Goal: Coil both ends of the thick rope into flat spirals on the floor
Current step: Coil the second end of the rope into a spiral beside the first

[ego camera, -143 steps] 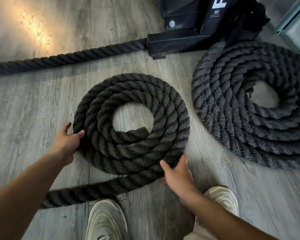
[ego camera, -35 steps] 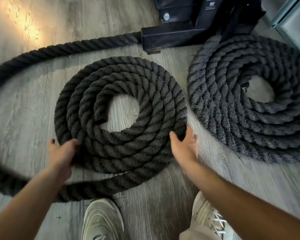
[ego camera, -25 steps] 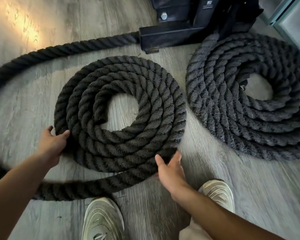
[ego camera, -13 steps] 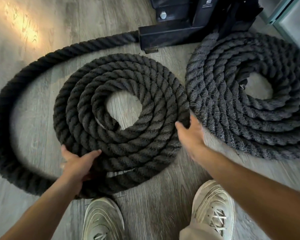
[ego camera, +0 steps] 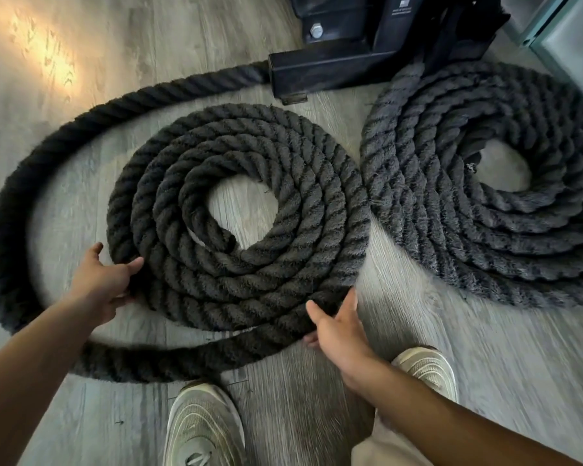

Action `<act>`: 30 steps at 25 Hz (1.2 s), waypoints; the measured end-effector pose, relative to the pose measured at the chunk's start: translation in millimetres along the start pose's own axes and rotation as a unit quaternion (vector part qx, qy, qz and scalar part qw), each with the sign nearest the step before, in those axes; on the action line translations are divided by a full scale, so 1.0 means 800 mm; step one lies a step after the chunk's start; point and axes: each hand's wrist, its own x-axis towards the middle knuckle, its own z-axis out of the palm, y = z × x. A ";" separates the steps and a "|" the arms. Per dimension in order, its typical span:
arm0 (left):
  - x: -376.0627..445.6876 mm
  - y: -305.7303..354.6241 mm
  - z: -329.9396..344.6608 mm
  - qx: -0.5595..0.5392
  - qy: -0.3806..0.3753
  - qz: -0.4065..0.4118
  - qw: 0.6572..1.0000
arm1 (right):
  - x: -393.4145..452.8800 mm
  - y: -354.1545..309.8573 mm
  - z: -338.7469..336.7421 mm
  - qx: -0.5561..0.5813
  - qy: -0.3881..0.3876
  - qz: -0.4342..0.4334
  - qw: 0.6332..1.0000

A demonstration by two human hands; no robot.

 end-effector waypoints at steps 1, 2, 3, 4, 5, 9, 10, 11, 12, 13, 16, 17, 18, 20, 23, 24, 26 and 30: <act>-0.005 -0.003 0.000 -0.004 -0.009 -0.004 1.000 | 0.007 -0.005 -0.006 -0.004 0.009 -0.008 1.000; -0.012 -0.007 0.003 -0.012 -0.014 -0.004 1.000 | 0.015 -0.011 -0.013 -0.015 0.020 -0.020 0.999; -0.023 -0.012 0.008 -0.029 -0.015 -0.004 0.999 | 0.024 -0.020 -0.021 -0.025 0.032 -0.032 0.999; -0.036 -0.020 0.017 -0.052 -0.010 -0.004 0.999 | 0.035 -0.031 -0.030 -0.030 0.048 -0.045 0.997; -0.051 -0.030 0.029 -0.077 -0.005 -0.004 0.997 | 0.049 -0.044 -0.041 -0.030 0.070 -0.058 0.995; -0.098 -0.065 0.070 -0.152 -0.001 -0.035 0.988 | 0.088 -0.099 -0.075 -0.034 0.137 -0.063 0.988; -0.102 -0.064 0.071 -0.159 0.007 -0.039 0.986 | 0.090 -0.105 -0.075 -0.046 0.143 -0.063 0.987; -0.098 -0.057 0.066 -0.146 0.028 -0.035 0.988 | 0.087 -0.104 -0.071 -0.049 0.144 -0.069 0.986; -0.087 -0.046 0.057 -0.115 0.055 -0.025 0.992 | 0.081 -0.096 -0.064 -0.044 0.141 -0.075 0.986; -0.070 -0.032 0.046 -0.084 0.074 -0.010 0.994 | 0.070 -0.084 -0.055 -0.037 0.133 -0.077 0.987; -0.022 0.019 0.019 -0.061 0.048 0.031 0.996 | 0.028 -0.031 -0.027 -0.041 0.080 -0.059 0.994; -0.010 0.030 0.015 -0.041 0.034 0.040 0.998 | 0.019 -0.017 -0.020 -0.037 0.052 -0.048 0.997; -0.001 0.038 0.012 -0.013 0.028 0.047 0.998 | 0.014 -0.006 -0.015 -0.028 0.026 -0.037 0.999; 0.008 0.036 0.011 0.052 0.033 0.068 0.996 | 0.018 0.000 -0.012 -0.016 0.003 -0.027 1.000; 0.005 0.022 0.010 0.085 0.027 0.094 0.992 | 0.034 -0.017 -0.021 -0.030 0.018 -0.044 0.998; -0.002 0.019 0.009 0.075 0.022 0.089 0.993 | 0.039 -0.025 -0.026 -0.030 0.024 -0.050 0.998; -0.022 0.010 0.008 0.095 0.015 0.072 0.993 | 0.050 -0.046 -0.042 -0.034 0.034 -0.062 0.997; -0.070 -0.036 0.020 0.267 -0.029 0.067 0.961 | 0.083 -0.103 -0.079 -0.005 0.113 -0.056 0.992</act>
